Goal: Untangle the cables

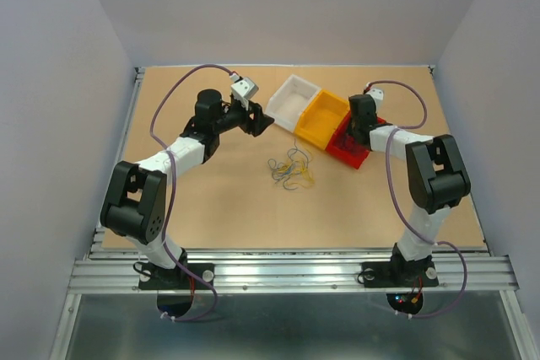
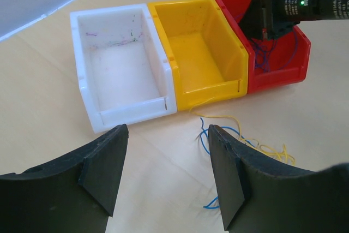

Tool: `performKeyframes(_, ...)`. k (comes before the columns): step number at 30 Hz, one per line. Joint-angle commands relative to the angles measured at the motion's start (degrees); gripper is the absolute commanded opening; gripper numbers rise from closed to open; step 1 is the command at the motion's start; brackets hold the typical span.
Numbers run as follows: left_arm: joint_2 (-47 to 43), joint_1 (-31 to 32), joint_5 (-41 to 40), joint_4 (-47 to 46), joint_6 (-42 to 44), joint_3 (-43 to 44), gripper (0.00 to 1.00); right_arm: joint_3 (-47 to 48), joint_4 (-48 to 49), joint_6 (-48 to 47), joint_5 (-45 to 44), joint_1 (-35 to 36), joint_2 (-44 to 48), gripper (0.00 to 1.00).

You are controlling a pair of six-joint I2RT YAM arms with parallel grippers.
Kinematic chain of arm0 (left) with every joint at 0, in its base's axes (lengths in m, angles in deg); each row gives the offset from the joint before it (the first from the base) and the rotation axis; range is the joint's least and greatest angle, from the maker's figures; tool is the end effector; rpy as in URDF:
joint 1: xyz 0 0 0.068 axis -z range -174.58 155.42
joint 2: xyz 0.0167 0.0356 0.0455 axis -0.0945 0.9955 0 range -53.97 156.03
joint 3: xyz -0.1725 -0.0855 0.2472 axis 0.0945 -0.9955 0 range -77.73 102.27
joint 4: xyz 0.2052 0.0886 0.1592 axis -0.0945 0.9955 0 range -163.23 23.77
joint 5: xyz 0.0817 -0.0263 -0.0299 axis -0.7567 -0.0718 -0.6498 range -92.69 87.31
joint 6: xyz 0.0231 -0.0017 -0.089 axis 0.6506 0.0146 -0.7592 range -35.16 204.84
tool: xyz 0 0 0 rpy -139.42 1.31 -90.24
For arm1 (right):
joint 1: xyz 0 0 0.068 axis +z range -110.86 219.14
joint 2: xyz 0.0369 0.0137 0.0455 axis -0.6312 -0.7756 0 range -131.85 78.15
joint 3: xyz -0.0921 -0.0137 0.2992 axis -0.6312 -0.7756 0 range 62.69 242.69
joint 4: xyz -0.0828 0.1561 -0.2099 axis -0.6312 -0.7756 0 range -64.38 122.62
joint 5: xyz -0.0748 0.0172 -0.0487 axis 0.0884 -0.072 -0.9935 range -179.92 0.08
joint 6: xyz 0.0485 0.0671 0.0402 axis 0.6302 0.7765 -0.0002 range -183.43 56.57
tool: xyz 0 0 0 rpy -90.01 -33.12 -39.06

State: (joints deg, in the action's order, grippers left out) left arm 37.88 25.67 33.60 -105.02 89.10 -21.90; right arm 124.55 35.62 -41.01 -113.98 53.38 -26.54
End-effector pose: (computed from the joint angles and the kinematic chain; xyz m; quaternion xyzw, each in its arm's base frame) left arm 0.3720 -0.1894 0.3050 0.3548 0.6355 -0.3159 0.6087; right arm 0.4375 0.0764 0.1816 0.1513 0.8772 -0.0488 0.4530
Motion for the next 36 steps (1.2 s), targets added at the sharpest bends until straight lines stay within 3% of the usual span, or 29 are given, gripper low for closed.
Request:
performKeyframes(1, -1.2, 0.4, 0.4, -1.8, 0.8, 1.4, 0.72, 4.9, -1.7, -1.0, -0.5, -0.5, -3.5, 0.01)
performKeyframes(14, -1.6, 0.4, 0.4, -1.8, 0.9, 1.2, 0.72, 6.2, -2.7, -1.1, 0.3, -0.7, -7.6, 0.07)
performKeyframes(18, -1.6, 0.4, 0.4, -1.8, 1.1, 1.2, 0.72, 8.0, -2.8, -1.2, 0.6, -1.1, -5.3, 0.21)
performKeyframes(20, -1.7, 0.5, 0.4, -1.8, 1.1, 1.2, 0.72, 8.4, -2.8, -1.4, 1.8, -1.1, -4.0, 0.22)
performKeyframes(23, -1.8, 0.5, 0.4, -1.8, 1.2, 1.2, 0.72, 8.9, -5.6, -1.4, 1.8, -1.0, -0.5, 0.30)
performKeyframes(27, -1.8, 0.5, 0.3, -1.8, 1.3, 1.1, 0.72, 8.3, -7.6, -1.5, 1.6, -1.0, 3.9, 0.51)
performKeyframes(33, -1.7, 0.6, 0.2, -1.8, 1.3, 1.2, 0.72, 6.2, -9.0, -1.6, 1.3, -0.8, 10.0, 0.67)
performKeyframes(36, -2.1, 0.6, 0.0, -1.8, 1.6, 0.9, 0.72, 4.8, -9.1, -1.7, 1.6, -0.4, 13.3, 0.85)
